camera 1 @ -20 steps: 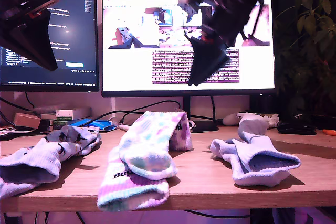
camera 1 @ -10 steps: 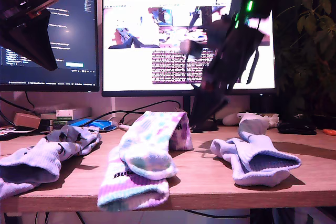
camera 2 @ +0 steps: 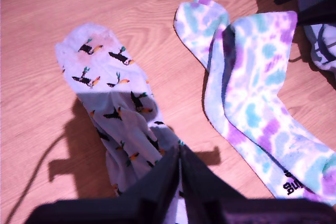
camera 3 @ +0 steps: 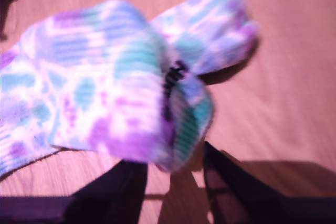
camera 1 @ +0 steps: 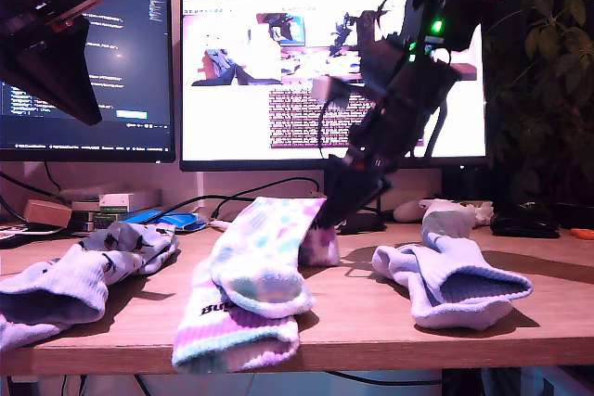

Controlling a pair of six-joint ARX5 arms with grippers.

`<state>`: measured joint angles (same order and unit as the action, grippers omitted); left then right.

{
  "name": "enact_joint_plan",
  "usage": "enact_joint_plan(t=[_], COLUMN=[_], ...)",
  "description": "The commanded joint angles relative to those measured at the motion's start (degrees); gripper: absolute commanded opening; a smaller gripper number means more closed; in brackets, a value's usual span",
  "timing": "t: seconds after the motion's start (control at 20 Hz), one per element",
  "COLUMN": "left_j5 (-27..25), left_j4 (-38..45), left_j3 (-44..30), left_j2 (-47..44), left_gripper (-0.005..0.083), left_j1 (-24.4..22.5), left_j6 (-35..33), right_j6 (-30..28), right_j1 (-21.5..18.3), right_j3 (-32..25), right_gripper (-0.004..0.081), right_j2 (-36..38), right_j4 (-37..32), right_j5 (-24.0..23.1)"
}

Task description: Pair up the socks based on colour and pattern, by placing them on top of one another

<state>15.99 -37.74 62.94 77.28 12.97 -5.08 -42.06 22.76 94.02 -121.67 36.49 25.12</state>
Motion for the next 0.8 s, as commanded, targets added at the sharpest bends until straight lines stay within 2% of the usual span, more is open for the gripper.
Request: enact_joint_plan(t=[0.0, 0.1, 0.25, 0.55, 0.75], left_j5=[0.1, 0.1, 0.1, 0.1, 0.1], left_j4=[0.3, 0.3, 0.3, 0.5, 1.1], left_j3=[-0.5, -0.5, -0.5, -0.5, -0.5], left_j2=[-0.6, -0.6, -0.6, -0.6, -0.6], left_gripper=[-0.0023, -0.0023, -0.0023, -0.0023, -0.0023], left_j1=[-0.1, -0.1, -0.1, -0.1, -0.1], left_j6=[-0.4, -0.4, -0.4, -0.5, -0.6], right_j6=[0.0, 0.0, 0.0, -0.1, -3.4], right_j1=[0.9, 1.1, 1.3, 2.7, 6.3], right_j3=[-0.6, -0.6, -0.6, -0.5, -0.3], right_gripper=[0.0213, 0.0181, -0.0019, -0.0013, -0.0013], right_j2=[-1.4, -1.4, -1.4, 1.5, 4.7], right_j4=[-0.7, -0.4, 0.0, 1.5, -0.7], right_j5=[0.5, 0.5, 0.5, -0.3, -6.7])
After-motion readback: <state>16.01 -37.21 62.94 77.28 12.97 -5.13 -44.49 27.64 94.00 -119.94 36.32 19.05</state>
